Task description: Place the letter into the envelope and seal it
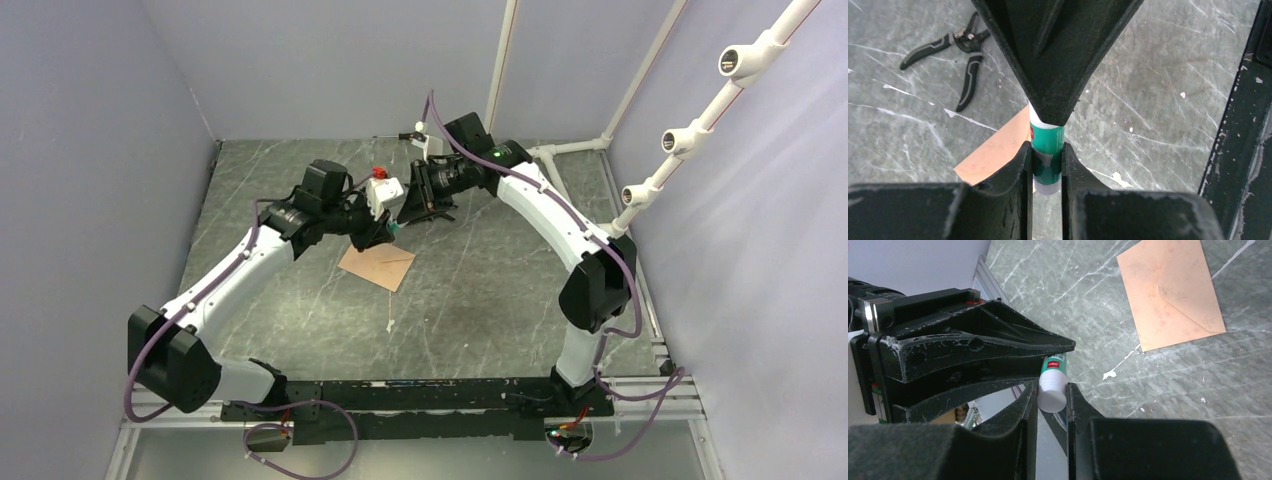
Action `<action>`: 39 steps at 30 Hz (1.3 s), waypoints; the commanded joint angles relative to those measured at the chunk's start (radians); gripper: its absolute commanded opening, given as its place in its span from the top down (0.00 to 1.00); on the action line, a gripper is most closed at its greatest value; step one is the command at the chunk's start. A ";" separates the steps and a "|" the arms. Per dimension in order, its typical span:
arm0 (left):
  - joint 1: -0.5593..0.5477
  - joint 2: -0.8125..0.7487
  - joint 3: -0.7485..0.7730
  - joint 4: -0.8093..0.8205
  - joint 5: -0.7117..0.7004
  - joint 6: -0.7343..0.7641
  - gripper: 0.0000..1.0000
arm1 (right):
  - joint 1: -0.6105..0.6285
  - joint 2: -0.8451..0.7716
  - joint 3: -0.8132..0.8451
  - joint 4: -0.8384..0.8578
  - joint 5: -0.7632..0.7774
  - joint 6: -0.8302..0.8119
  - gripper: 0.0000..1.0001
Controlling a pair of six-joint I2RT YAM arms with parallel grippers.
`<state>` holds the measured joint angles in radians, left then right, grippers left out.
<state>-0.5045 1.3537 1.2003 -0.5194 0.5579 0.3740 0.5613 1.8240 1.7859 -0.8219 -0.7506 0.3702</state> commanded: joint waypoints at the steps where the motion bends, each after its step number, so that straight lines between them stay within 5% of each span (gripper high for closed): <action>1: -0.013 -0.063 0.021 0.330 0.029 0.003 0.97 | 0.063 0.034 0.066 -0.118 0.026 0.008 1.00; 15: -0.014 0.038 0.183 0.511 0.032 0.145 0.98 | 0.116 0.090 -0.010 -0.149 -0.018 0.007 1.00; 26: -0.014 0.114 0.343 0.557 0.081 0.131 0.98 | 0.141 0.112 -0.079 -0.125 -0.002 0.012 1.00; 39: -0.014 0.108 0.335 0.685 0.053 0.063 0.97 | 0.144 0.131 -0.208 -0.103 0.100 0.025 1.00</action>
<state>-0.4946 1.5276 1.3376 -0.5983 0.4686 0.4808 0.5743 1.8565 1.7008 -0.6788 -0.6090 0.3901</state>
